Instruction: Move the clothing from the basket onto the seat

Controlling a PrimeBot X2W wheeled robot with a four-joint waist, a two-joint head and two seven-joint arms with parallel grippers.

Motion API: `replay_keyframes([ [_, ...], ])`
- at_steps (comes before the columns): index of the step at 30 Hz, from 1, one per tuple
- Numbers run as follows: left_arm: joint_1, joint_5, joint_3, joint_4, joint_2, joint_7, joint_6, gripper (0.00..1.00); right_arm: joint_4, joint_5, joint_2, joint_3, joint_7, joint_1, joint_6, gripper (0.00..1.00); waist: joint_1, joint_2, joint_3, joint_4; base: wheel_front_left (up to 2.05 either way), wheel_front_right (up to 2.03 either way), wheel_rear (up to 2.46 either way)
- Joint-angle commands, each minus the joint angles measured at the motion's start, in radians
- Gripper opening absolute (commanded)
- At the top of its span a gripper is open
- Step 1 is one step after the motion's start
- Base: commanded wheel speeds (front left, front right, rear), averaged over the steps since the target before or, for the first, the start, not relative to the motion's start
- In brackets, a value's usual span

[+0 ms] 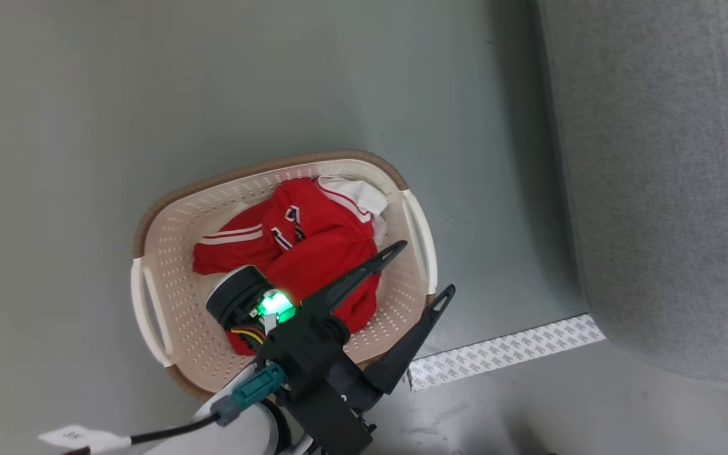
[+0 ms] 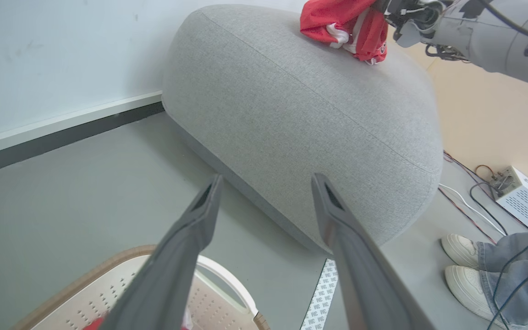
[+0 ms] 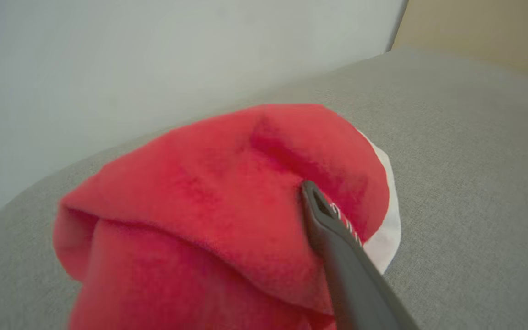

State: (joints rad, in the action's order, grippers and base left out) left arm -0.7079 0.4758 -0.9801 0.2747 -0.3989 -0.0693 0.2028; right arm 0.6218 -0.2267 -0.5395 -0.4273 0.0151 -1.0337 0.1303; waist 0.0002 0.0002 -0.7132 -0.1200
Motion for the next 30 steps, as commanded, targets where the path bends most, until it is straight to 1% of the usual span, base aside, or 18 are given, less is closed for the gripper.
replay_keyframes([
  [1, -0.005, 0.006, 0.005, -0.009, 0.003, -0.014, -0.006, 1.00, -0.010, 0.019, -0.014, 0.013, -0.003, 0.027, 0.001, 1.00, -0.0002, -0.0002, 0.011, 0.022, 0.00, 0.00, 0.00],
  [5, 0.019, 0.036, 0.006, -0.046, 0.013, -0.038, -0.018, 1.00, -0.036, 0.031, -0.022, 0.055, 0.007, 0.079, 0.001, 1.00, -0.0002, -0.0002, 0.078, 0.022, 0.00, 0.00, 0.00],
  [8, 0.041, 0.064, 0.008, -0.088, 0.026, -0.057, -0.023, 1.00, -0.082, 0.038, -0.034, 0.111, 0.024, 0.143, 0.001, 1.00, -0.0002, -0.0002, 0.138, 0.028, 0.00, 0.00, 0.00],
  [10, 0.063, 0.088, 0.014, -0.119, 0.036, -0.074, -0.024, 1.00, -0.115, 0.038, -0.028, 0.136, 0.034, 0.196, 0.001, 1.00, -0.0002, -0.0002, 0.193, 0.028, 0.00, 0.00, 0.00],
  [11, 0.084, 0.110, 0.020, -0.148, 0.041, -0.092, -0.022, 1.00, -0.156, 0.036, -0.022, 0.159, 0.049, 0.252, 0.001, 1.00, -0.0002, -0.0002, 0.250, 0.028, 0.00, 0.00, 0.00],
  [12, 0.096, 0.120, 0.023, -0.166, 0.042, -0.101, -0.021, 1.00, -0.178, 0.025, -0.012, 0.168, 0.055, 0.280, 0.001, 1.00, -0.0002, -0.0002, 0.281, 0.028, 0.00, 0.00, 0.00],
  [13, 0.129, 0.144, 0.031, -0.193, 0.043, -0.116, -0.016, 1.00, -0.228, 0.013, 0.003, 0.183, 0.074, 0.343, 0.001, 1.00, -0.0002, -0.0002, 0.340, 0.029, 0.00, 0.00, 0.00],
  [16, 0.182, 0.182, 0.057, -0.233, 0.047, -0.143, 0.001, 1.00, -0.317, 0.005, 0.025, 0.205, 0.099, 0.454, 0.000, 1.00, -0.0002, -0.0002, 0.435, 0.032, 0.00, 0.00, 0.00],
  [17, 0.182, 0.182, 0.057, -0.233, 0.047, -0.143, 0.001, 1.00, -0.317, 0.005, 0.025, 0.205, 0.099, 0.454, 0.000, 1.00, -0.0002, -0.0002, 0.435, 0.032, 0.00, 0.00, 0.00],
  [18, 0.200, 0.195, 0.066, -0.245, 0.047, -0.151, 0.007, 1.00, -0.344, -0.001, 0.030, 0.211, 0.102, 0.489, 0.000, 1.00, -0.0002, -0.0002, 0.465, 0.033, 0.00, 0.00, 0.00],
  [21, 0.253, 0.220, 0.100, -0.270, 0.050, -0.171, 0.029, 1.00, -0.434, -0.004, 0.067, 0.236, 0.111, 0.599, 0.001, 1.00, -0.0002, -0.0002, 0.538, 0.038, 0.00, 0.00, 0.00],
  [24, 0.302, 0.234, 0.139, -0.294, 0.049, -0.185, 0.048, 1.00, -0.532, 0.007, 0.132, 0.230, 0.109, 0.712, 0.001, 1.00, -0.0002, -0.0002, 0.601, 0.050, 0.00, 0.00, 0.00],
  [27, 0.343, 0.225, 0.181, -0.308, 0.042, -0.192, 0.064, 1.00, -0.612, 0.009, 0.199, 0.237, 0.098, 0.806, 0.001, 1.00, -0.0002, -0.0002, 0.642, 0.064, 0.00, 0.00, 0.00],
  [30, 0.390, 0.211, 0.249, -0.310, 0.039, -0.196, 0.092, 1.00, -0.678, 0.014, 0.273, 0.239, 0.079, 0.887, 0.001, 1.00, -0.0002, -0.0002, 0.674, 0.079, 0.00, 0.00, 0.00],
])
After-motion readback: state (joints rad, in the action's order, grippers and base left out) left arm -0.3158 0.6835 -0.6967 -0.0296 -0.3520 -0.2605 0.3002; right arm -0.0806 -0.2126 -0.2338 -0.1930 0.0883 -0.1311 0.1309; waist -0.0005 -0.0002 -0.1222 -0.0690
